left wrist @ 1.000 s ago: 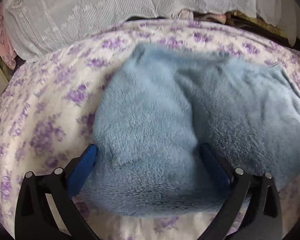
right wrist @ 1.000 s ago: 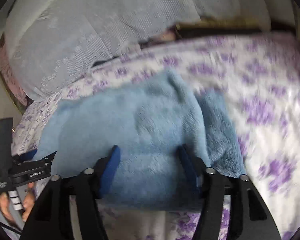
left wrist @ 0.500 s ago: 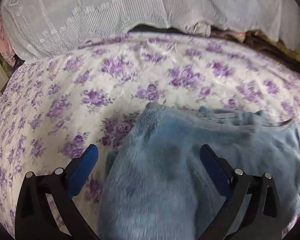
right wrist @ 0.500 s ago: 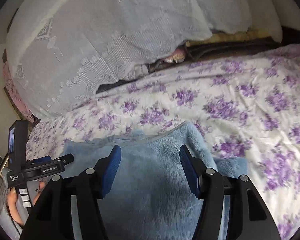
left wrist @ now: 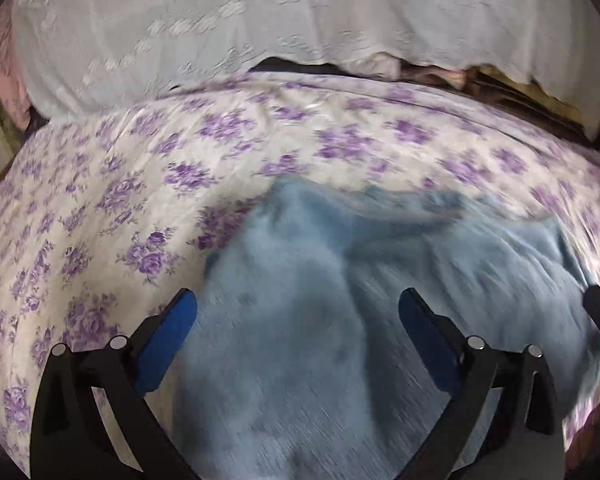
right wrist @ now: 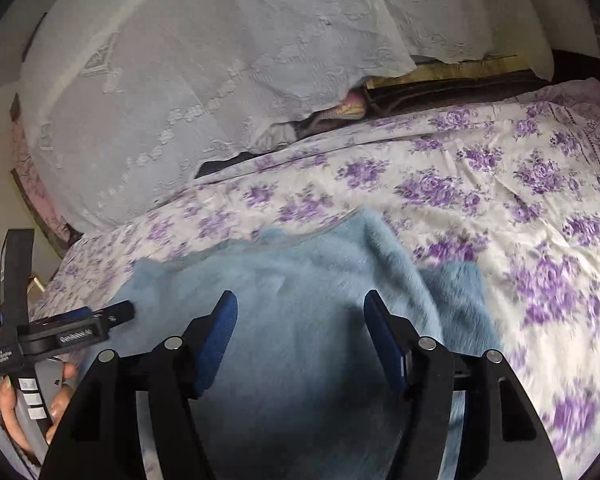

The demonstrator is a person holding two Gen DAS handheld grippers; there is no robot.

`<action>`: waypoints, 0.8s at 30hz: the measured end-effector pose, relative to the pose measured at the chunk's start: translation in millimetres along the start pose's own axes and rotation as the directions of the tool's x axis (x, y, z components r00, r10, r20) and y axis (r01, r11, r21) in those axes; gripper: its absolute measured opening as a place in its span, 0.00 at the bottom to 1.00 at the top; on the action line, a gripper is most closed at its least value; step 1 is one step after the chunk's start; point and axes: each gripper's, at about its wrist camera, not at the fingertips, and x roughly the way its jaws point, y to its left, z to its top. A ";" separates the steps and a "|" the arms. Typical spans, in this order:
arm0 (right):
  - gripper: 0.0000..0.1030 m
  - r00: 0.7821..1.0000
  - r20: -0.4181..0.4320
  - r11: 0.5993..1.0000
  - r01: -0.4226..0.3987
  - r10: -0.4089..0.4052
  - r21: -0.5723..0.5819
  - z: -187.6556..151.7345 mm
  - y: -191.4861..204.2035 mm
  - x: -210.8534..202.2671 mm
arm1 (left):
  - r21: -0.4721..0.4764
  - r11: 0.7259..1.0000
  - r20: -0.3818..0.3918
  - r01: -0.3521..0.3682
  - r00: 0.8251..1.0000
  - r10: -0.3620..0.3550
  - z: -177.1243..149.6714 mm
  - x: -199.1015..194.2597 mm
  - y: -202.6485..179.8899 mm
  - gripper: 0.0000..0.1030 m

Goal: Fold small clothes

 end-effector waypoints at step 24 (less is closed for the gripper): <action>0.92 0.999 0.013 0.968 -0.036 0.034 0.249 -82.6 -40.7 -94.5 | 0.032 0.999 0.007 -0.018 1.000 0.018 -86.6 -34.4 -4.0 0.96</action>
